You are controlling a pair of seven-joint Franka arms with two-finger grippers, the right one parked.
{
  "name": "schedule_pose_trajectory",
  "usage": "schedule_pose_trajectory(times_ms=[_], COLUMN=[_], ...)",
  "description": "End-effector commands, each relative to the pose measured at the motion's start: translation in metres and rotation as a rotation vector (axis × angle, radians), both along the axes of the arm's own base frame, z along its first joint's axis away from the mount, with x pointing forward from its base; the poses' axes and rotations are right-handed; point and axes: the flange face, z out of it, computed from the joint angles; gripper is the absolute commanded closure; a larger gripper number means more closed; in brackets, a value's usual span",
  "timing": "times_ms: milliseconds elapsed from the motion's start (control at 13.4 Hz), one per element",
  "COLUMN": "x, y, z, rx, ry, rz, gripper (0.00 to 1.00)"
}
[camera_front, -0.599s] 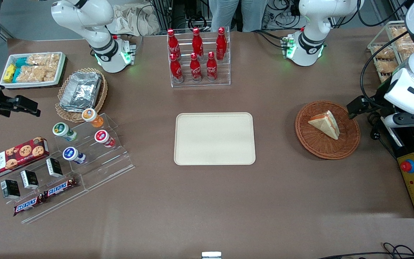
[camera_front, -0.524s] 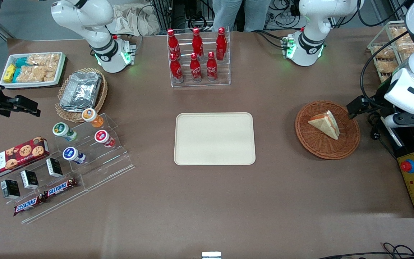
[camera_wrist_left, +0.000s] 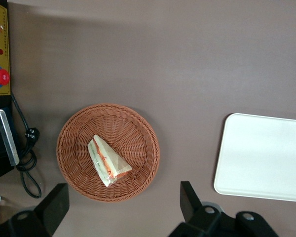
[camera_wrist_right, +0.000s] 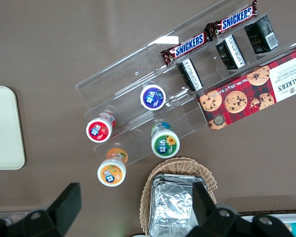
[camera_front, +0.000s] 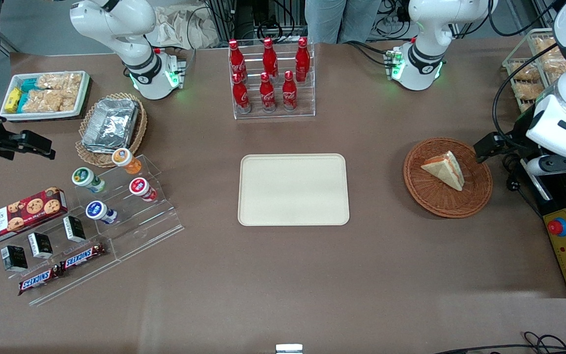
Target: Place sandwich from basket to tray
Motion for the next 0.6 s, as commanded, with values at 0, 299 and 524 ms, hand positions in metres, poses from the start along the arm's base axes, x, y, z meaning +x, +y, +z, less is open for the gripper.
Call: schedule_pose_trajectory(times_ms=[0, 299, 524], x=[-0.007, -0.021, -0.036], y=[0.004, 0.007, 0.01], z=[0.003, -0.001, -0.008], rx=[0.015, 0.022, 0.03], ry=[0.019, 0.039, 0.051], rz=[0.028, 0.039, 0.044], gripper=[0.0, 0.0, 0.0])
